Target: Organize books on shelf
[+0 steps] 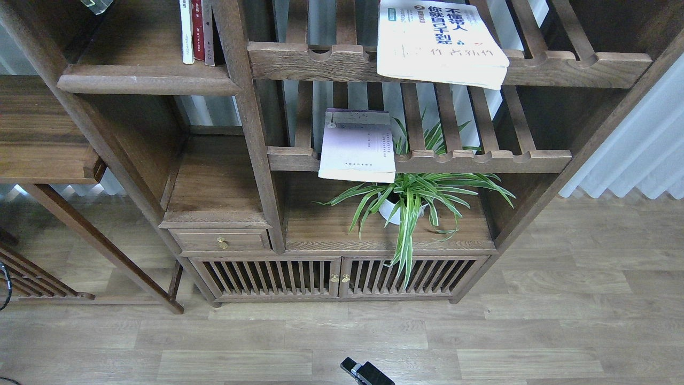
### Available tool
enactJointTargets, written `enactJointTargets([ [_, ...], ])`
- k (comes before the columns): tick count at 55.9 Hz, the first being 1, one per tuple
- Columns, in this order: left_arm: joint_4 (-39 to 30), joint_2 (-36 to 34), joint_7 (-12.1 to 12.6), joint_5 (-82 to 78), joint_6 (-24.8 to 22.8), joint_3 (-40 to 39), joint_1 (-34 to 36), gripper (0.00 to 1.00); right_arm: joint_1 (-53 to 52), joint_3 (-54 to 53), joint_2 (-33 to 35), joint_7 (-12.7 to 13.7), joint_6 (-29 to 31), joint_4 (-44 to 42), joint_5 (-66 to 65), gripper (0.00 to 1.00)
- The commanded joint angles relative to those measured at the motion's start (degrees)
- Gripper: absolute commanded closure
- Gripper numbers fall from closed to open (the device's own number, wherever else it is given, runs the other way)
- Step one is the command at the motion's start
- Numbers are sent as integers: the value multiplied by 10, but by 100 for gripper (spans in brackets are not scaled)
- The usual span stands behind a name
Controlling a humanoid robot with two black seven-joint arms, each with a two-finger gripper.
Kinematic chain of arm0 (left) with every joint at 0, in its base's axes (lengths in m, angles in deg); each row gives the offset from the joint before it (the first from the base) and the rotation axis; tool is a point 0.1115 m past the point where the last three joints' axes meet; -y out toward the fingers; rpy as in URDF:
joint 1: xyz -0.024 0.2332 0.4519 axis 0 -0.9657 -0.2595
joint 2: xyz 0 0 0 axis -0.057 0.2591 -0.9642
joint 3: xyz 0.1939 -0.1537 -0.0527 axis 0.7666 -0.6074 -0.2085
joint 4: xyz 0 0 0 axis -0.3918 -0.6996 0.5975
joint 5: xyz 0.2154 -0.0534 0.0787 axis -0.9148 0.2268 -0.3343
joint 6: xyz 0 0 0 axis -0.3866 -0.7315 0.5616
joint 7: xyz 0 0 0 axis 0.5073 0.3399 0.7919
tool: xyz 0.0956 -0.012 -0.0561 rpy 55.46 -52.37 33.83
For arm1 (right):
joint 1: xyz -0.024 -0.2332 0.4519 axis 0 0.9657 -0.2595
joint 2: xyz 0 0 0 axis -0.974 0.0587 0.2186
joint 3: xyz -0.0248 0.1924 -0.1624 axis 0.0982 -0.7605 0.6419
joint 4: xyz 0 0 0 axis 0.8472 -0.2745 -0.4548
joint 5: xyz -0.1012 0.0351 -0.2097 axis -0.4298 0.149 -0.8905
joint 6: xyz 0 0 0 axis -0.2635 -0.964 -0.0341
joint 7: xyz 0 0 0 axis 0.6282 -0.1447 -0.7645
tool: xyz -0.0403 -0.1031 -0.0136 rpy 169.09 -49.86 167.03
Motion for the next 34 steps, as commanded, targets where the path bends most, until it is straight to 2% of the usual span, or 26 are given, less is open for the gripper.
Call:
enactJointTargets([
  [1, -5, 6, 0, 0, 0, -7, 0, 94, 0, 0, 0, 0, 0, 1, 0, 1],
  [34, -11, -24, 0, -8, 0, -1, -10, 94, 4, -1, 3, -1, 0, 13, 1, 1],
])
